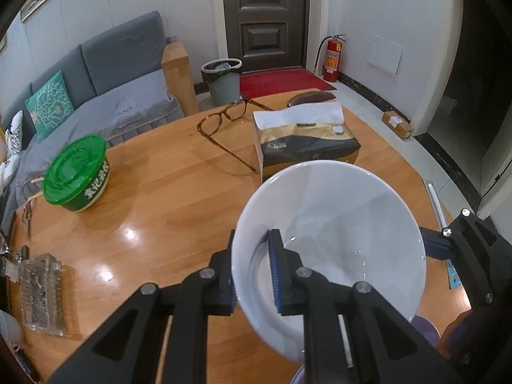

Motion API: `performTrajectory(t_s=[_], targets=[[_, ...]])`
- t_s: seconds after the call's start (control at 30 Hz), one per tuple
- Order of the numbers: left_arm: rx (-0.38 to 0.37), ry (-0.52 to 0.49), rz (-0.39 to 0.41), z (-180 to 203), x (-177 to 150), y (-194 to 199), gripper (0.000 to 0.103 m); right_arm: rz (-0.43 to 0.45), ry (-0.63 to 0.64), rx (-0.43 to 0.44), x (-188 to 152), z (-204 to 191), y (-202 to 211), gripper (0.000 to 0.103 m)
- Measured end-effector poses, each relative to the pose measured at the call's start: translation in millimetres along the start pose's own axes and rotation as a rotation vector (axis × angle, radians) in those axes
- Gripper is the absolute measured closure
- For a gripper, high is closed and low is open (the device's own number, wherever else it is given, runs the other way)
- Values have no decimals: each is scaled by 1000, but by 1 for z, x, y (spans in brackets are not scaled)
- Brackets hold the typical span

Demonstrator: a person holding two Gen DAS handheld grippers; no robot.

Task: Organize plates and bowls
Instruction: 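Carry the nested bowls with the left tool and lower them into the third white bowl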

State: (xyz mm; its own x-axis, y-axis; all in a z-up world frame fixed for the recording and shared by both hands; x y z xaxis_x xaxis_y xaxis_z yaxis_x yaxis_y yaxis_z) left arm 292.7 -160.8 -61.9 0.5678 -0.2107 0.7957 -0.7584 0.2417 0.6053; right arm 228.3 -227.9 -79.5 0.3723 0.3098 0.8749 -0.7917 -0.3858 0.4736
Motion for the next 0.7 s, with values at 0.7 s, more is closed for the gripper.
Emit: performTrajectory(t_s=[0.7], targets=[[35,-34,-74,4,-9,-34,83,-45,8,1,-9,11,-20,17]])
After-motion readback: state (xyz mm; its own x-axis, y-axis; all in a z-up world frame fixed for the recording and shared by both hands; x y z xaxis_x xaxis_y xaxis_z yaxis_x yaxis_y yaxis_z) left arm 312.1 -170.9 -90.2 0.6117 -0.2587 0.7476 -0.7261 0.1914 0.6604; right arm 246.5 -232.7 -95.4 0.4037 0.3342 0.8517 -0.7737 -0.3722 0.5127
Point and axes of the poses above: each gripper's, at about its wrist camera, not at the fingertips, and y roughly against the way its jaws point, z to its right, x to its top, the point moved 1 cm from there along -y, roughly the way its jaws point, and after that the axes turned 15 degrees about z, right-handed, at the moved point
